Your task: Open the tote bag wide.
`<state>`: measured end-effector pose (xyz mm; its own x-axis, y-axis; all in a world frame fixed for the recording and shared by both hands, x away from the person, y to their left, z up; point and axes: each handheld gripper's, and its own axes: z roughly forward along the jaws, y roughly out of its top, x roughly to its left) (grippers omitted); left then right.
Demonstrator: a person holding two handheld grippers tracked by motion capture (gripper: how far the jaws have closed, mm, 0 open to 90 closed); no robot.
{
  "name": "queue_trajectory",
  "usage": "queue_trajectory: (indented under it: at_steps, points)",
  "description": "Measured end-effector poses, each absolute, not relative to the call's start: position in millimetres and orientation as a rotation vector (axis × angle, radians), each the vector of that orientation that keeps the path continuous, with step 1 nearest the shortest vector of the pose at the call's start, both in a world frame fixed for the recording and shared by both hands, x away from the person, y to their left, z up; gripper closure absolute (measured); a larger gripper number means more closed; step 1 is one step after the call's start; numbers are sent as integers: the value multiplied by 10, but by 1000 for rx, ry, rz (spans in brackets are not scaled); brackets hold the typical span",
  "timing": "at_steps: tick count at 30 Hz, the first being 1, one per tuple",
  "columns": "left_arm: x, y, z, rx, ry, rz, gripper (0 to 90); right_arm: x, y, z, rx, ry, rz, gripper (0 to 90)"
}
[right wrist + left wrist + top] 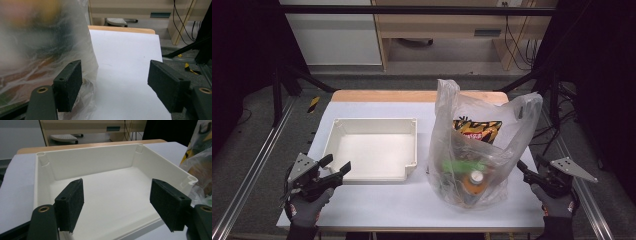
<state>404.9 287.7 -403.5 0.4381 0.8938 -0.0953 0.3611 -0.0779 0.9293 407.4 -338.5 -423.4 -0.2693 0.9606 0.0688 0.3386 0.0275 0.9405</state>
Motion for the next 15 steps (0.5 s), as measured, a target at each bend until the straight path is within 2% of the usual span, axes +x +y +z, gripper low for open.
queue_trajectory:
  at_steps: [15]
  points:
    - [3951,2510,-3865,1682,1009,584,290,3909,-3330,-3943,1292,1641,1341,280]
